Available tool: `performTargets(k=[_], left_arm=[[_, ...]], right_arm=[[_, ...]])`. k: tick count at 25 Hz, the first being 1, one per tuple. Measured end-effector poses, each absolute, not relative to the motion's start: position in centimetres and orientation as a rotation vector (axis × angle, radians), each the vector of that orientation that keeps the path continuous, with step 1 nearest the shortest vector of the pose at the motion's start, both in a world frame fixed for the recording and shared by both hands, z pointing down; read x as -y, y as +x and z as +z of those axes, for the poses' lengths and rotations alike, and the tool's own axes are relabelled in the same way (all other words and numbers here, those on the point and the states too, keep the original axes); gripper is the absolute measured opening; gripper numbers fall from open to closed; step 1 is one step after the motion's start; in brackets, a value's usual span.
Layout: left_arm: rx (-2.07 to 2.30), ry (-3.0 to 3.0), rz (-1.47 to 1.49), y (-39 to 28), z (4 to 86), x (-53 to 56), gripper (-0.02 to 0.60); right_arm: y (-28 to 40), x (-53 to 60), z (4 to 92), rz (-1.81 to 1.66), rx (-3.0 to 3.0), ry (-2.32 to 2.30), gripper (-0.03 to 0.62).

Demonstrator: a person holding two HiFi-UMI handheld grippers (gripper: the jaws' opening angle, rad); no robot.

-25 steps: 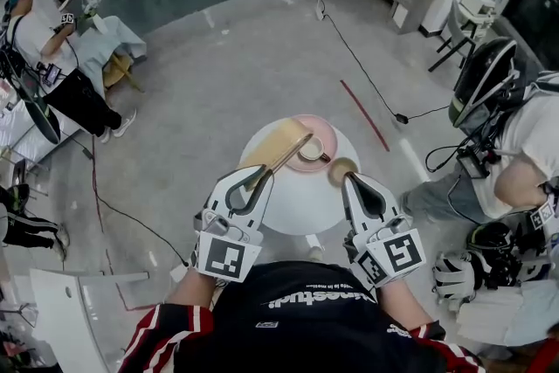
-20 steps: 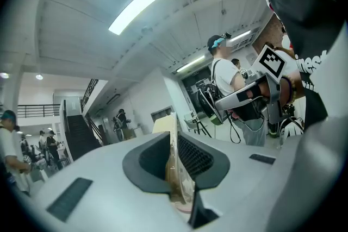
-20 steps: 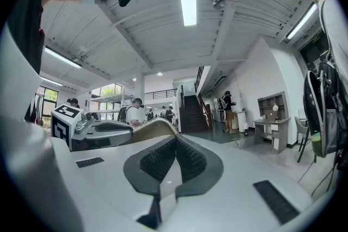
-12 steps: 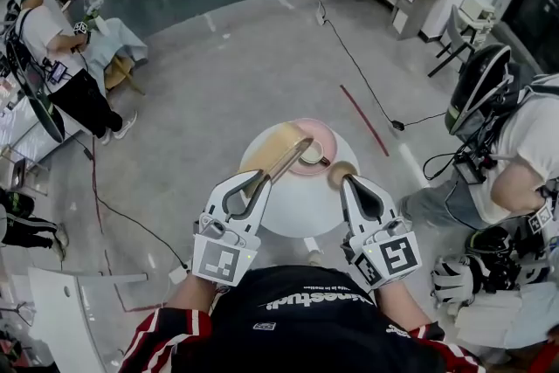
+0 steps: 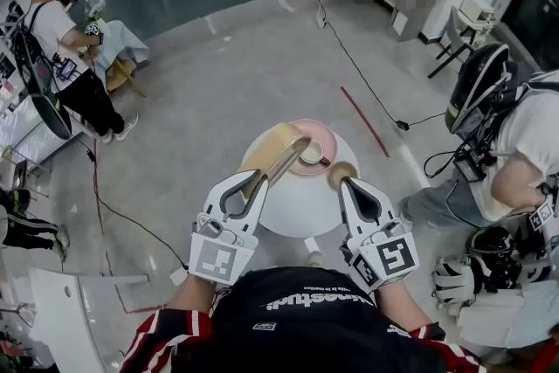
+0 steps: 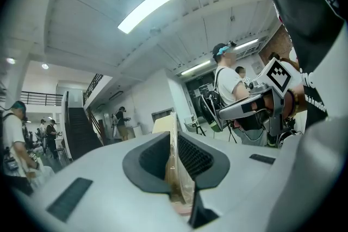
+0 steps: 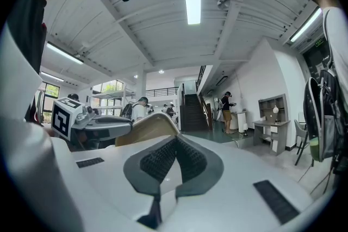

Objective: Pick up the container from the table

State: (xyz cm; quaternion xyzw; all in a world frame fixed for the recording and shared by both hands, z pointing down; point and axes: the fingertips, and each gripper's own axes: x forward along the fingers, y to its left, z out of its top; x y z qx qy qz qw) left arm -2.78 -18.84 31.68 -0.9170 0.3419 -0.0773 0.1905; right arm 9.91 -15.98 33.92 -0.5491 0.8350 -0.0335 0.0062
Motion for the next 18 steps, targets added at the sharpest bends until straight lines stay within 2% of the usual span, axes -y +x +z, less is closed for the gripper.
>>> performTargets(k=[4, 9, 18], left_arm=[[-0.920, -2.580, -0.210, -2.42, 31.60, 18.74, 0.055], [-1.035, -2.729, 0.003, -2.41, 31.00, 18.84, 0.055], [-0.978, -2.683, -0.094, -2.29, 31.31, 18.56, 0.055]], right_arm=[[10.22, 15.78, 34.04, -0.113, -2.604, -1.721, 0.011], [10.29, 15.63, 34.28, -0.124, -2.596, -1.721, 0.011], [10.15, 15.35, 34.34, -0.143, -2.595, -1.716, 0.011]])
